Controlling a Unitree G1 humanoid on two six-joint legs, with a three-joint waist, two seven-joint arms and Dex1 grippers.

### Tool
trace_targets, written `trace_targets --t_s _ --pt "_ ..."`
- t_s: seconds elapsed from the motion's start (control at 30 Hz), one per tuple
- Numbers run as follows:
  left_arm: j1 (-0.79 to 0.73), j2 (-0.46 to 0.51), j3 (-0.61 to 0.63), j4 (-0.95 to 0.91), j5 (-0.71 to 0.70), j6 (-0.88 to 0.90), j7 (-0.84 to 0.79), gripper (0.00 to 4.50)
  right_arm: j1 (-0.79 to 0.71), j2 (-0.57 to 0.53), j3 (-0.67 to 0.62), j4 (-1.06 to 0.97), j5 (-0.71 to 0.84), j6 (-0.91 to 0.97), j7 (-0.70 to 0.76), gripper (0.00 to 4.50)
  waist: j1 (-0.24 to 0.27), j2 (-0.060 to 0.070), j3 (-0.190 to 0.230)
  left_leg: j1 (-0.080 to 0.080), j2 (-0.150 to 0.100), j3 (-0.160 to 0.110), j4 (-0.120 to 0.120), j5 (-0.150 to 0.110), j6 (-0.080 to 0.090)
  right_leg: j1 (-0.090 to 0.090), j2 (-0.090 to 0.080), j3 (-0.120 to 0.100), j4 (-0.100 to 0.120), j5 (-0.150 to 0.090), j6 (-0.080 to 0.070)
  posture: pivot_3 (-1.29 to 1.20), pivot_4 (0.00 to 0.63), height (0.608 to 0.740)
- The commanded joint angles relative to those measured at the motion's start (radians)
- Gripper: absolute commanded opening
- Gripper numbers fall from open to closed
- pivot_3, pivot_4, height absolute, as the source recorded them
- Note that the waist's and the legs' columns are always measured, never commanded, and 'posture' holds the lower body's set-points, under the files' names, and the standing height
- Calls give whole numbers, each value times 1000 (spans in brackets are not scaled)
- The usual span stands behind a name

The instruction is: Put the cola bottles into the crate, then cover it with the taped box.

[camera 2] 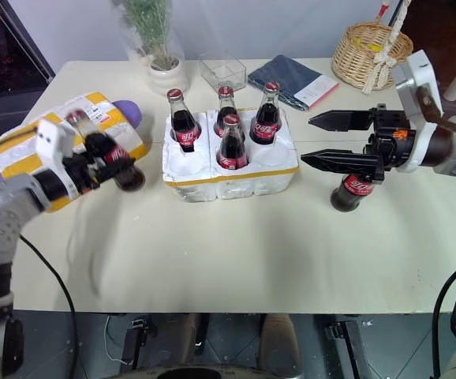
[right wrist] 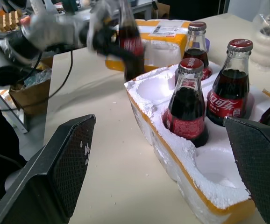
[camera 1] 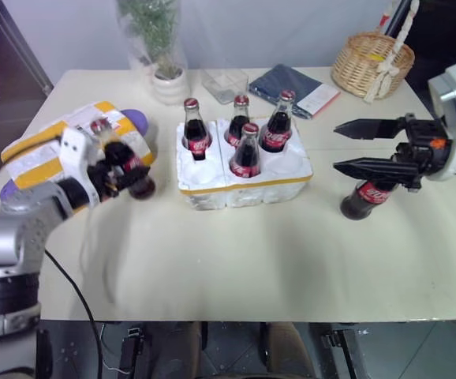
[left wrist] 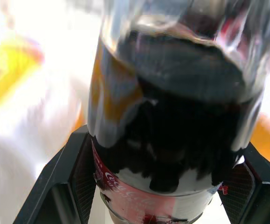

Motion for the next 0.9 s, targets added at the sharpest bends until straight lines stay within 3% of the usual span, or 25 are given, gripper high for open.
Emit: trace_targets --t_s 0.03,0.17,0.27,0.47,0.73,0.9 --pt "-151 23 52 -42 -136 70 -27 2790 6 3 -40 -36 19 -16 -7 4500 -5 0 0 0 0 0 0 0 0 0 0 0 0 0 0 0 150 736" --pt "-296 -20 -20 20 -164 112 -36 2790 26 2 -49 -50 15 -20 -13 4500 -8 0 0 1 0 0 -1 0 0 0 0 0 1 0 1 0 150 736" --pt "-335 -19 -125 67 -87 63 -105 2790 37 -1 -64 -63 23 -14 -23 4500 -14 0 0 1 0 0 -1 0 0 0 0 0 1 0 1 0 150 736" --pt "-310 -11 -243 120 10 -13 -208 2790 74 -8 -106 -89 40 1 -50 4500 -13 0 0 1 0 0 -2 0 0 -1 1 0 1 0 1 0 150 736" --pt "-257 -50 -296 104 50 -32 -261 2790 117 0 -132 -116 56 5 -86 4500 -9 0 0 1 0 0 -1 0 0 0 0 0 1 0 1 0 150 736" --pt "-221 -82 -399 123 189 -151 -262 2790 116 0 -130 -115 63 3 -101 4500 -8 0 0 1 0 0 -1 0 0 0 0 1 1 0 1 0 150 736"
